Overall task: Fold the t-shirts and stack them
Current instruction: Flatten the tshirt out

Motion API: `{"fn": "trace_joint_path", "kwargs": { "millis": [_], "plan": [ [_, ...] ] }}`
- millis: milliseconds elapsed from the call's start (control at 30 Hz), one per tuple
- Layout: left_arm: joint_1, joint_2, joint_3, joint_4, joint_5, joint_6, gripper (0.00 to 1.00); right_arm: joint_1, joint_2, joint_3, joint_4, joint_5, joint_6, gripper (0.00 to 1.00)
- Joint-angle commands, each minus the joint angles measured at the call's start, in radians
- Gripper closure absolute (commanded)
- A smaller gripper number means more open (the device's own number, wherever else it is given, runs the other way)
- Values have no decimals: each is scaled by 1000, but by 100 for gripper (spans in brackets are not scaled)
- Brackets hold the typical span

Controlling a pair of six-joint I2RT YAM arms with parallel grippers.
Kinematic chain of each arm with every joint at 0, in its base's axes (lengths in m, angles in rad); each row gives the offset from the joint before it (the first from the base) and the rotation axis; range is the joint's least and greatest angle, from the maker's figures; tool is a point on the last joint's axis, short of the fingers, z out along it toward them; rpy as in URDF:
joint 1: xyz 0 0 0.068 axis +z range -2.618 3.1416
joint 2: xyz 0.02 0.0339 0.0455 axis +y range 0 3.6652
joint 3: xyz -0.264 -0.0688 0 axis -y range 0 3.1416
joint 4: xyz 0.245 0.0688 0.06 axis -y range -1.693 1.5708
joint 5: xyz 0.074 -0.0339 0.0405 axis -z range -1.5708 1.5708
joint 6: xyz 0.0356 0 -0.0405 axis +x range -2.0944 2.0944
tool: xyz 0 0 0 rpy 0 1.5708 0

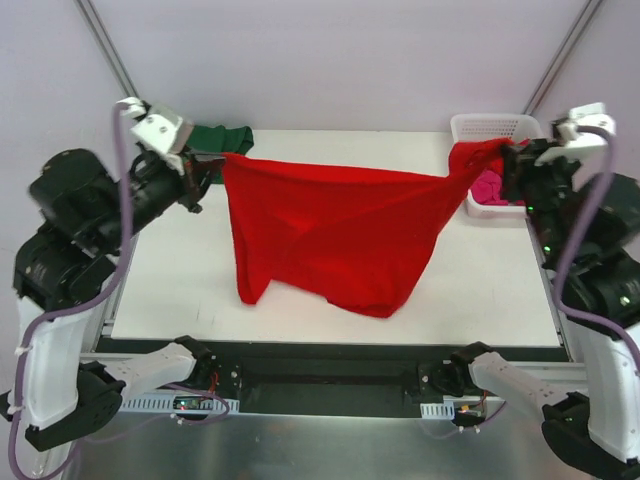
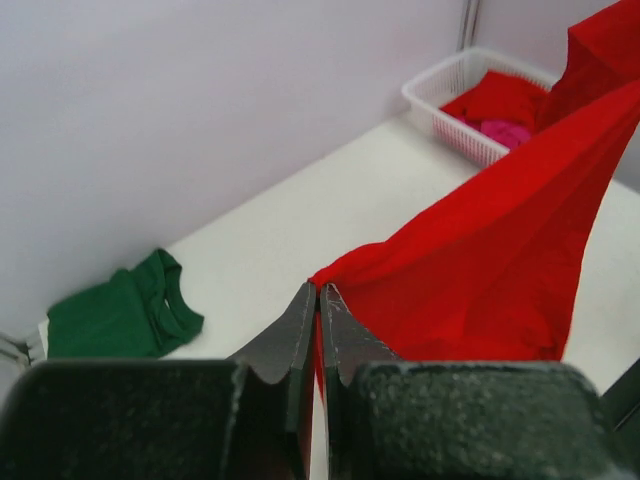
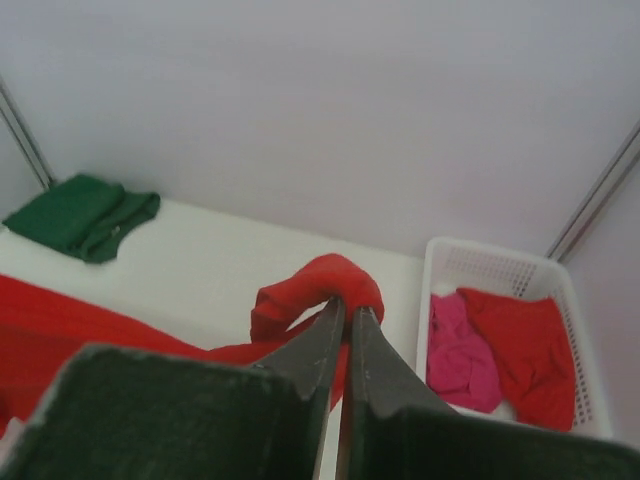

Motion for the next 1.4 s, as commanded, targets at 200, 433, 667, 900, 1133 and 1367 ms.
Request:
{"fn": "trace_joint_path", "kwargs": {
  "millis": [200,433,667,900,1133,1367],
  "plan": [
    [1,-128,122,-14,15,7,100,-2,-134,260,-89,-67,-28,99],
    [1,-172,122,-40,-43,12,100,-1,-111,363,-178,-169,-9,99],
    [1,-120,-123,146,-163,58,100,-2,-69,44,-4,-89,5,99],
    [63,47,-411,396,-246,119,100,-19,162,-227,193,44,4,99],
    [192,258,-616,671,-200,36,100,-28,386,-320,330,61,44,99],
    [227,443,-582,750,-259,29,100,-27,535,-311,388,85,67,99]
  ]
}}
